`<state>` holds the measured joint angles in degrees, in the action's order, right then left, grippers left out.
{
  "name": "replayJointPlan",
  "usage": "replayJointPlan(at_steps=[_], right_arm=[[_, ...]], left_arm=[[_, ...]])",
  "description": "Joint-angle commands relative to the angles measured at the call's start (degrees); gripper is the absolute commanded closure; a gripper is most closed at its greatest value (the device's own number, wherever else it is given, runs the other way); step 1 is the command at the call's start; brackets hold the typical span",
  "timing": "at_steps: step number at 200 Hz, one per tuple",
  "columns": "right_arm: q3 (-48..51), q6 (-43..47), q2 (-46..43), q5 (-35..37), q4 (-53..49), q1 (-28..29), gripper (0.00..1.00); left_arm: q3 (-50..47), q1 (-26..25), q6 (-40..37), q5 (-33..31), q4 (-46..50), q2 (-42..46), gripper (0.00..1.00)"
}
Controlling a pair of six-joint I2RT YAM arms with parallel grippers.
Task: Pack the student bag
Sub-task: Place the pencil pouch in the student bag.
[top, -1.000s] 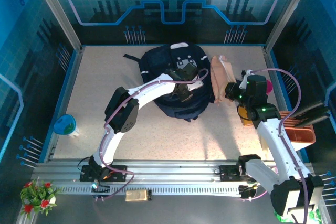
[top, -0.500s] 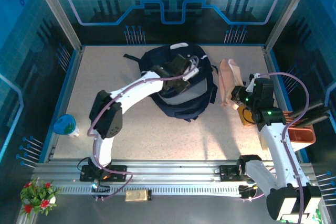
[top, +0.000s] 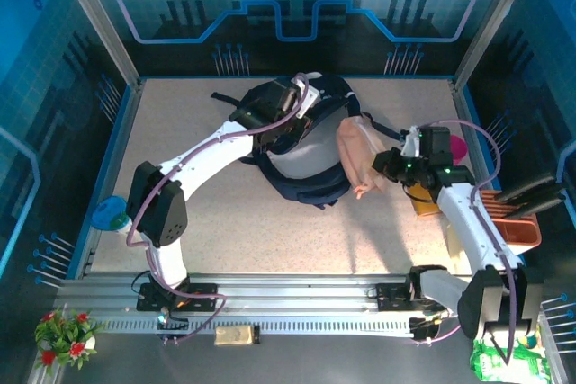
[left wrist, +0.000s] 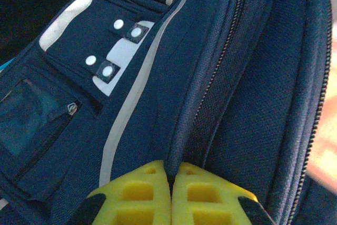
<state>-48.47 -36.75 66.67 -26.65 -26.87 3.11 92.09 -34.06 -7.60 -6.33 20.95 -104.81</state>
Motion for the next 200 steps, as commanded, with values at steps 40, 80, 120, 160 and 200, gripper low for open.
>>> replayJointPlan(at_steps=[40,80,120,160,200], right_arm=[[-9.60,-6.67,13.66,-4.93,6.82,5.72,0.91],[-17.96,-12.67,26.17,-2.21,9.83,9.02,0.91],[-27.52,-17.46,36.83,0.71,11.98,11.92,0.92],[-29.62,-23.71,44.34,5.96,23.49,13.65,0.93],[-25.54,-26.62,43.91,7.84,33.79,13.97,0.76]], left_arm=[[-5.03,-0.02,0.06,5.99,-12.74,6.59,1.00],[-6.48,-0.08,-0.40,5.99,-12.87,7.87,1.00],[-7.15,-0.08,-0.49,7.36,-12.85,8.46,1.00],[-7.67,-0.04,0.77,7.21,-13.21,9.32,1.00],[-7.35,-0.11,2.06,6.63,-11.98,8.62,1.00]])
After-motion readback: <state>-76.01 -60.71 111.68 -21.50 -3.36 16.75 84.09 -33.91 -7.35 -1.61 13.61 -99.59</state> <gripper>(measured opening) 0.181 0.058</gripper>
